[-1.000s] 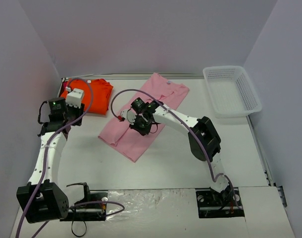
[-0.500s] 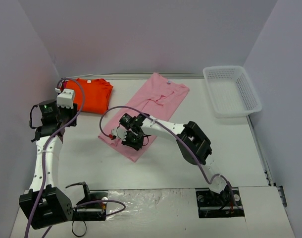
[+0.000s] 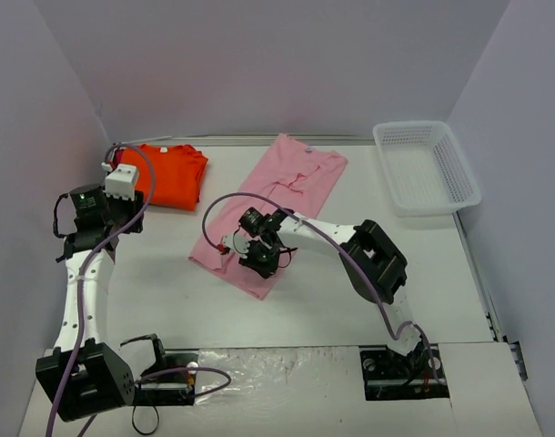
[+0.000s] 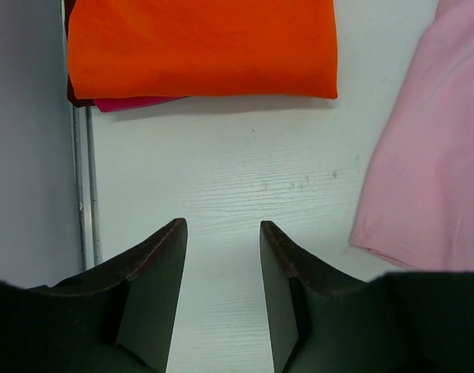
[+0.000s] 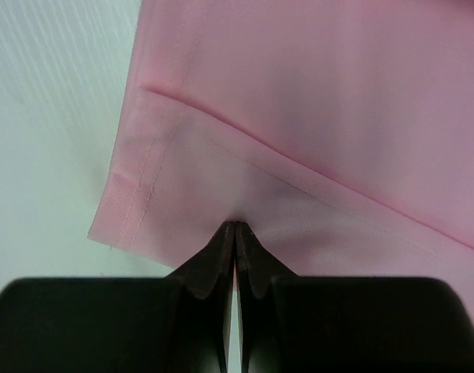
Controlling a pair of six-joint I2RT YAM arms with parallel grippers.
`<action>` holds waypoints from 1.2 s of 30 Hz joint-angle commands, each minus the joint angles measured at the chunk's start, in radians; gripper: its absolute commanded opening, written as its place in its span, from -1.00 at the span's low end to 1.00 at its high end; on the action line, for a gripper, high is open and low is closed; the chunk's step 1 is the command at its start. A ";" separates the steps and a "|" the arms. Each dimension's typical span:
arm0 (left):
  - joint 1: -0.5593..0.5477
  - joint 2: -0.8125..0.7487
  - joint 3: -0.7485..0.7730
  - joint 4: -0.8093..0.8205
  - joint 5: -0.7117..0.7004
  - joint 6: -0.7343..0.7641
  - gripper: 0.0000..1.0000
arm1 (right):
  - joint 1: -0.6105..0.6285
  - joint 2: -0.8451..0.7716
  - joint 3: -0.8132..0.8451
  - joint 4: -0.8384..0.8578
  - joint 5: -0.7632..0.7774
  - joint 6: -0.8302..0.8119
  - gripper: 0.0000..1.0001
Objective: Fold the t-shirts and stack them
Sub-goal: Rotate the tshirt 90 degrees
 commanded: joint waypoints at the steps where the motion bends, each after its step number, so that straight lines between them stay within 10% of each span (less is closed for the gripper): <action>1: 0.005 -0.023 -0.012 0.012 0.048 -0.002 -0.17 | -0.052 0.012 -0.120 -0.137 0.060 -0.009 -1.00; 16: -0.040 -0.003 -0.022 -0.050 0.196 0.064 -0.14 | -0.315 -0.098 -0.159 -0.138 0.143 -0.031 -1.00; 36: -0.572 0.069 -0.005 -0.075 -0.128 0.210 -0.07 | -0.459 -0.107 -0.062 -0.147 0.142 -0.032 -1.00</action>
